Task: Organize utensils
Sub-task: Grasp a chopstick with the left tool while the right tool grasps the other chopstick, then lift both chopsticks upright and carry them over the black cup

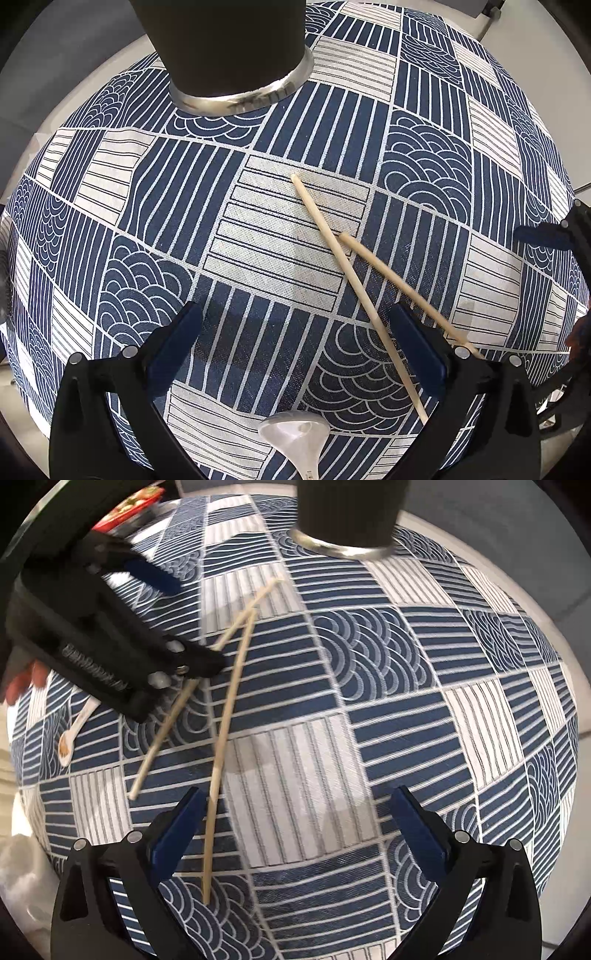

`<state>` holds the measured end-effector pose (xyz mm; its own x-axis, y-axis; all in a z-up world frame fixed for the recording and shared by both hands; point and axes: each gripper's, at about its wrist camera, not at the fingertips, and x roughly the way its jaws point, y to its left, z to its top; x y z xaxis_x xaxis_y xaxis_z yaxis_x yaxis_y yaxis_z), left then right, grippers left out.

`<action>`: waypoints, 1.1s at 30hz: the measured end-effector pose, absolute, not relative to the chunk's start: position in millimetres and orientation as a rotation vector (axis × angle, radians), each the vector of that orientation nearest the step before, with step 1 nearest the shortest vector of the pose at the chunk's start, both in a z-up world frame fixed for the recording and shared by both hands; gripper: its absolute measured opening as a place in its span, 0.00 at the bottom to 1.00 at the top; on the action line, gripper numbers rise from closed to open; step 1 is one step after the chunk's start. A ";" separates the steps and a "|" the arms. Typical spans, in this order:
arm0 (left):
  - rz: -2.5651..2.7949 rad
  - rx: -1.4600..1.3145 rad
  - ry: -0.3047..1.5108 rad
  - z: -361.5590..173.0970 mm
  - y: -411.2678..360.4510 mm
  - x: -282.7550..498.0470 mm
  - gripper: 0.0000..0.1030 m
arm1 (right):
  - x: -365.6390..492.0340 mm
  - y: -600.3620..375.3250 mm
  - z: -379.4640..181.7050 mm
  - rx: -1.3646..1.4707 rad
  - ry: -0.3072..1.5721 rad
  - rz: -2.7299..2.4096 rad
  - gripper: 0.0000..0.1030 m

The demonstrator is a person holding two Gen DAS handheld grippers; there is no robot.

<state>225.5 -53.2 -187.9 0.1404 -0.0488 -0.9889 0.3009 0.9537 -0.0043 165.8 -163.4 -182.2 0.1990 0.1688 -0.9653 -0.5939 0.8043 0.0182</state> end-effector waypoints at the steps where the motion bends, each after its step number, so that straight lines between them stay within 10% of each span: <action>1: -0.251 0.210 1.412 -188.2 -53.7 226.3 0.96 | 165.9 -163.9 -182.4 -0.404 1.266 0.553 0.94; 11: -0.240 0.188 1.350 -183.6 -31.3 203.5 0.82 | 172.7 -171.1 -180.3 -0.330 1.325 0.427 0.83; 15: -0.200 0.125 1.320 -171.2 -1.9 201.4 0.11 | 178.8 -186.6 -170.5 -0.286 1.335 0.404 0.08; 33: -0.207 -0.101 1.221 -117.5 44.3 200.9 0.04 | 182.0 -250.6 -136.3 -0.022 1.289 0.352 0.04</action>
<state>200.9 44.3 -117.5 0.3264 -0.2122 -0.9211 0.1037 0.9766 -0.1883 182.0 -250.6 -136.3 0.2330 0.2436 -0.9415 -0.2684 0.9466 0.1785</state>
